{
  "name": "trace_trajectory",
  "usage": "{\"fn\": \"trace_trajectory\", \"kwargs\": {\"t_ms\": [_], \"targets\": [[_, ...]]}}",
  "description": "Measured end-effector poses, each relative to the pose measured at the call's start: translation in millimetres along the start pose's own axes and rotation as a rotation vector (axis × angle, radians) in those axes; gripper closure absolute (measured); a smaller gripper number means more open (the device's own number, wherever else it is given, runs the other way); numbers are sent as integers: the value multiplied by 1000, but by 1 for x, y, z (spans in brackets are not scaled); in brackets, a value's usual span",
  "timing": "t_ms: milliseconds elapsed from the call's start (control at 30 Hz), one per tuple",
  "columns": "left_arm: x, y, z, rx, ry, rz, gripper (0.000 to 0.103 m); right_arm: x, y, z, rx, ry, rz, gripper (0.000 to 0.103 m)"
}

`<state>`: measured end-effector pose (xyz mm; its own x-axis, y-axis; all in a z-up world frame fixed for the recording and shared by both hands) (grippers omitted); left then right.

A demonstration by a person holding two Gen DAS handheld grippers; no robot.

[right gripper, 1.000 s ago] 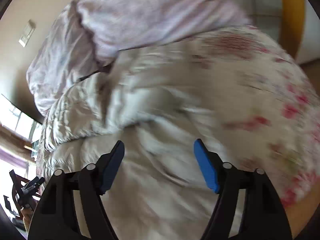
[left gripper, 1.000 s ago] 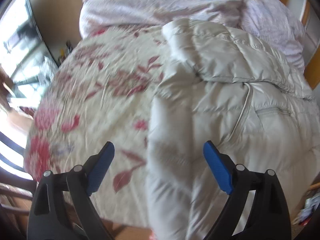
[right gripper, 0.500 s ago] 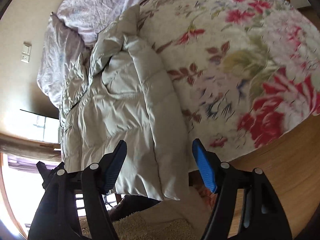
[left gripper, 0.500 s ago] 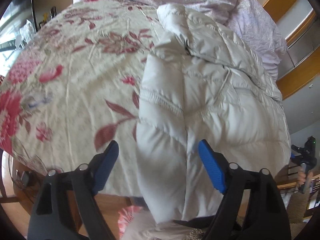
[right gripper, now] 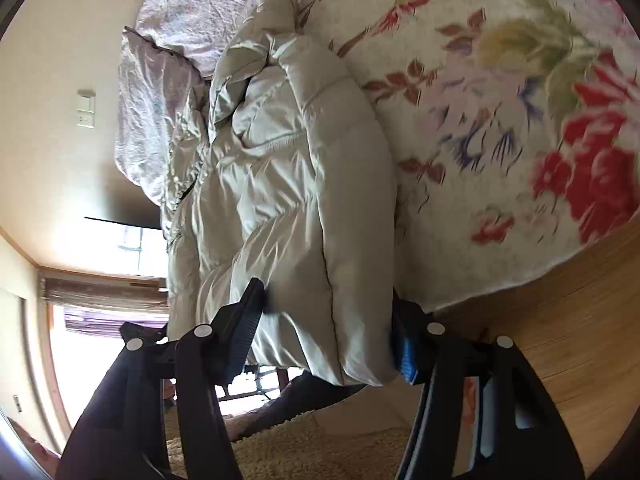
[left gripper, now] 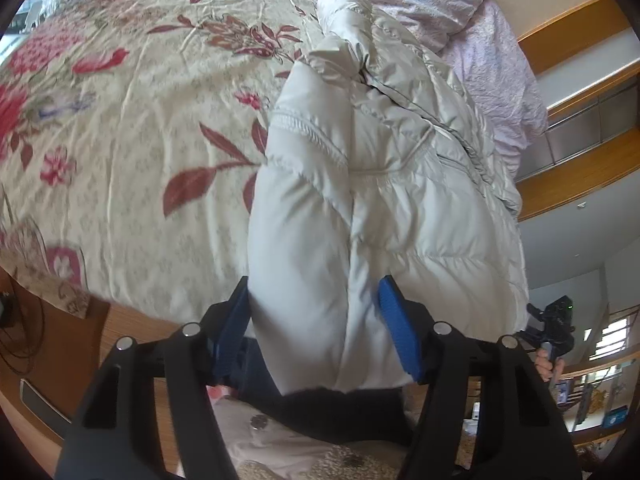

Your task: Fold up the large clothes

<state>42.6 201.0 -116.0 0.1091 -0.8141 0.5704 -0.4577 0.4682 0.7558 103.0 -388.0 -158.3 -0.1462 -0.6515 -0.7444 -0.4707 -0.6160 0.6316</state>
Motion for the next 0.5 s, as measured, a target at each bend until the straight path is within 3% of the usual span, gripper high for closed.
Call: {"fn": "trace_trajectory", "kwargs": {"t_ms": [367, 500], "targets": [[-5, 1, 21, -1, 85, 93, 59, -6, -5, 10, -15, -2, -105, 53], [-2, 1, 21, 14, 91, 91, 78, -8, -7, 11, -8, 1, -102, 72]]}}
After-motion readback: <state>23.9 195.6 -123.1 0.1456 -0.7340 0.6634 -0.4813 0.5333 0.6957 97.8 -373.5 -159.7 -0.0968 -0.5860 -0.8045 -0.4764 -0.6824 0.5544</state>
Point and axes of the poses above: each gripper's, at about its wrist camera, not at the fingertips, and y roughly against the way its jaws point, x to its right, z to its underside, the point moved 2 cm from there along -y, roughly the way its jaws point, and after that the axes turned 2 degrees about x, right-handed, at the moved point
